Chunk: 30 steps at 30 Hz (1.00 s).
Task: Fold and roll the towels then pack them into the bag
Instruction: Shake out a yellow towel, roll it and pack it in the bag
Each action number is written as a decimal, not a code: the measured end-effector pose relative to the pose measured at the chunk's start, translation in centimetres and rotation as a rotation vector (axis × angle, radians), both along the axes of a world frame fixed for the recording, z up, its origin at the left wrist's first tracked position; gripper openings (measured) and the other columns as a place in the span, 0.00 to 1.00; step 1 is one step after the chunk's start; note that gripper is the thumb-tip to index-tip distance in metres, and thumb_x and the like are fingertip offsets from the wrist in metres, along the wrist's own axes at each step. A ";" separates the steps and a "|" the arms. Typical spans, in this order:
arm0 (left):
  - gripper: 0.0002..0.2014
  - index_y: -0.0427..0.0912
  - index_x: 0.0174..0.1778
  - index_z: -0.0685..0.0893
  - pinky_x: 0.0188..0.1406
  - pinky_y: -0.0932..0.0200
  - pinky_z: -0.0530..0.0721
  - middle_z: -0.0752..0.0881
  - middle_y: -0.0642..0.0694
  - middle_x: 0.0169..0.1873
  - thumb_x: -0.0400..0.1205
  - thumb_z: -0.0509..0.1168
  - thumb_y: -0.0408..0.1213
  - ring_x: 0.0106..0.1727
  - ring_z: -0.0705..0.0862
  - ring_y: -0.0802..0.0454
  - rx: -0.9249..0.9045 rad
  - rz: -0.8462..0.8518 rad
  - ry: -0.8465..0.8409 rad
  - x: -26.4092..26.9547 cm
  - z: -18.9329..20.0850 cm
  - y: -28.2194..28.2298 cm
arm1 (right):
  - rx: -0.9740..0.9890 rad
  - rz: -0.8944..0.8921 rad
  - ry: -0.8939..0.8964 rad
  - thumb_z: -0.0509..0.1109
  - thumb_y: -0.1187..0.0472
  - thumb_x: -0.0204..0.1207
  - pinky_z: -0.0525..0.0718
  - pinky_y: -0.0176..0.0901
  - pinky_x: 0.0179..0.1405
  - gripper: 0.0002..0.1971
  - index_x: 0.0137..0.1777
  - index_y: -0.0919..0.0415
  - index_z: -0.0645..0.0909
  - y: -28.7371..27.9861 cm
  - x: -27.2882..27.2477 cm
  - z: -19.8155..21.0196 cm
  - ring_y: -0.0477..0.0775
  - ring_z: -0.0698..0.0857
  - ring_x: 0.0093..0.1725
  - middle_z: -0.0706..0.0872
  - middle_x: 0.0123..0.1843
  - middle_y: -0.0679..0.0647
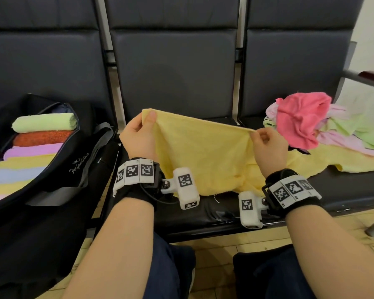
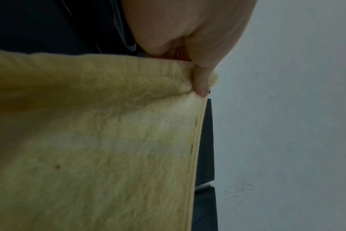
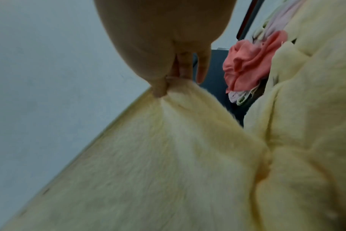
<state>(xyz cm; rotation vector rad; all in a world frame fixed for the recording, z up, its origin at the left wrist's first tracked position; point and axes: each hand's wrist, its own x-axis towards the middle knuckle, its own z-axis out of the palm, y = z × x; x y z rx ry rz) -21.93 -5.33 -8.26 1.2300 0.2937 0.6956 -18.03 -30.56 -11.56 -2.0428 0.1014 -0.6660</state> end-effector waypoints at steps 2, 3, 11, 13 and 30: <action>0.07 0.44 0.50 0.90 0.50 0.52 0.89 0.91 0.47 0.40 0.82 0.67 0.39 0.42 0.88 0.53 0.048 -0.011 0.030 0.0 -0.1 -0.2 | 0.103 -0.004 -0.042 0.67 0.57 0.81 0.72 0.28 0.33 0.07 0.44 0.58 0.77 0.4 -0.2 0.5 0.41 0.74 0.34 0.77 0.35 0.46; 0.07 0.46 0.49 0.90 0.47 0.53 0.89 0.90 0.47 0.40 0.83 0.66 0.41 0.41 0.88 0.54 0.076 -0.077 0.048 -0.1 -0.1 -0.3 | 0.080 0.058 -0.034 0.66 0.56 0.82 0.72 0.28 0.33 0.07 0.44 0.58 0.77 0.7 -0.3 0.6 0.41 0.74 0.34 0.77 0.35 0.45; 0.07 0.42 0.49 0.91 0.72 0.48 0.75 0.79 0.57 0.69 0.79 0.71 0.38 0.72 0.77 0.55 0.578 -0.993 0.175 0.4 -1.5 -3.5 | 0.077 0.677 0.047 0.72 0.62 0.78 0.82 0.31 0.44 0.06 0.43 0.50 0.85 3.5 -2.7 1.6 0.40 0.85 0.41 0.88 0.40 0.48; 0.10 0.40 0.50 0.91 0.67 0.34 0.78 0.86 0.46 0.62 0.76 0.72 0.40 0.65 0.83 0.41 0.521 -1.032 0.186 0.4 -1.7 -3.7 | 0.134 0.688 0.058 0.71 0.63 0.78 0.84 0.32 0.43 0.05 0.45 0.53 0.87 3.5 -3.0 1.7 0.40 0.87 0.42 0.89 0.40 0.47; 0.07 0.45 0.52 0.87 0.43 0.63 0.86 0.90 0.46 0.43 0.80 0.69 0.32 0.43 0.88 0.59 0.205 -0.131 -0.110 0.0 0.5 -0.3 | -0.294 0.416 0.355 0.72 0.59 0.78 0.75 0.33 0.40 0.05 0.49 0.59 0.86 -0.4 -0.5 -1.9 0.46 0.81 0.44 0.85 0.41 0.48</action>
